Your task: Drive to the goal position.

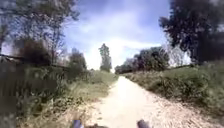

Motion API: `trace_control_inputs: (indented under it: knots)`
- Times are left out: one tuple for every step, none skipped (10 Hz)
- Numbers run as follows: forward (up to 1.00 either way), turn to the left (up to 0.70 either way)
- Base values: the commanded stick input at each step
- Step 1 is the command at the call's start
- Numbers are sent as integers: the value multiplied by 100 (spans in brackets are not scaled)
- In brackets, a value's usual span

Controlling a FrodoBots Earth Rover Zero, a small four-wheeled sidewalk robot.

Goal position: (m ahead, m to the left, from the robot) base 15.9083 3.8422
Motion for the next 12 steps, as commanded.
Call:
trace_control_inputs:
  knots:
    - [100, -9]
    - [100, -39]
    - [100, -37]
    - [100, -34]
    - [100, -31]
    - [100, -28]
    - [100, -9]
    - [100, -11]
    - [100, -24]
    - [100, -37]
    - [100, -27]
    - [100, -3]
